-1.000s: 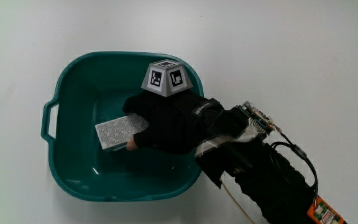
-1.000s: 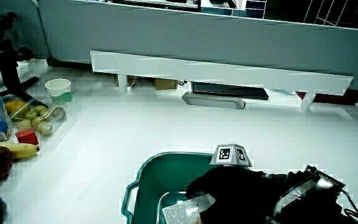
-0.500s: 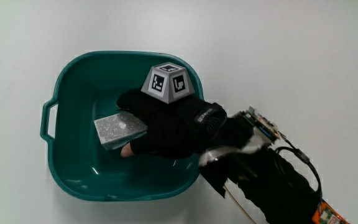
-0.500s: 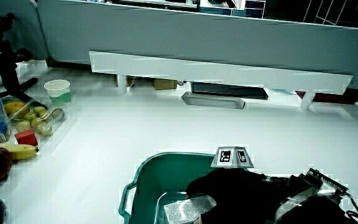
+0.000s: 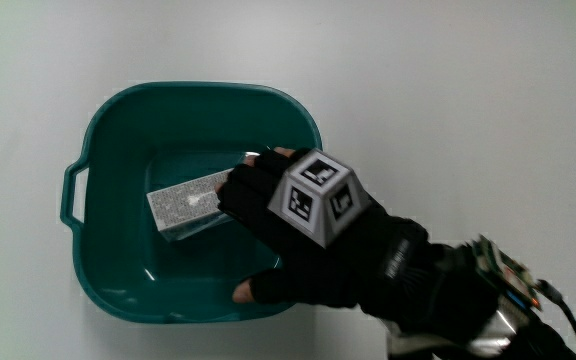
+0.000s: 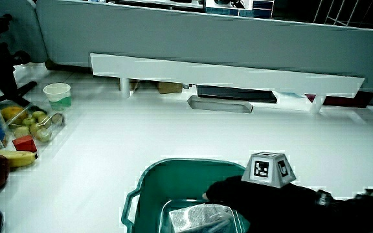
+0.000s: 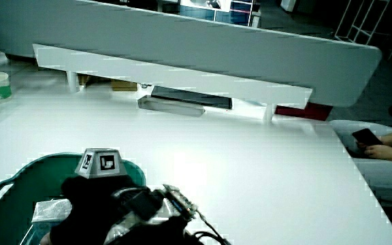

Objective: Place milk into plate

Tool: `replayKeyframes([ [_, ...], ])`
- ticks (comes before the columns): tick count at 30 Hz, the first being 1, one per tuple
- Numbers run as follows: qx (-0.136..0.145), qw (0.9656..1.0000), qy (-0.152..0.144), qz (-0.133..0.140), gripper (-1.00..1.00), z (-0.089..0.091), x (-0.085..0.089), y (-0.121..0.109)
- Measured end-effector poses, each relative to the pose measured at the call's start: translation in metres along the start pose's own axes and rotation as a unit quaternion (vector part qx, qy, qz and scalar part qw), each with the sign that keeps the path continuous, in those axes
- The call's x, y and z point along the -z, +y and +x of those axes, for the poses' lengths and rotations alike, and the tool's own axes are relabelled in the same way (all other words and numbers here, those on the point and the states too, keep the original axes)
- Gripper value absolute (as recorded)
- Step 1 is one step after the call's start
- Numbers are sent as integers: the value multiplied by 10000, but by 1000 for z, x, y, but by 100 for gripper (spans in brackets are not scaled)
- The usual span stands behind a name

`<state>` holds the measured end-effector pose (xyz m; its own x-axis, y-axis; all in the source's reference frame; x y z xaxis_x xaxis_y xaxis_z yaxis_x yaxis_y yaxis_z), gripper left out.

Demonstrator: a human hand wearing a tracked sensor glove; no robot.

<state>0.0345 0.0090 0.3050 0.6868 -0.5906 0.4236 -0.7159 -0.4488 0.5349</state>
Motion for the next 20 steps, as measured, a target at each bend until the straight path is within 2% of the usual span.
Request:
replayKeyframes([
  [1, -65, 9996, 78, -257, -100, -2, 1, -4],
  [2, -118, 9997, -93, -166, -100, -4, -1, -9],
  [3, 198, 9967, -12, -790, -100, -11, -12, -18],
  [4, 174, 9969, 39, -760, -100, -8, -3, -19],
  [5, 67, 9990, -142, -424, -100, -7, 1, -24],
  [6, -39, 9994, -324, -87, -100, -6, 5, -29],
  [7, -100, 9991, -395, -85, -100, -10, 0, -35],
  [8, -28, 9990, -399, -194, -100, -14, -3, -39],
  [13, 48, 9964, -647, -540, -100, -18, 5, -48],
  [19, 141, 9961, -649, -574, -100, -15, 8, -55],
  [20, 163, 9954, -674, -654, -100, -14, 10, -54],
])
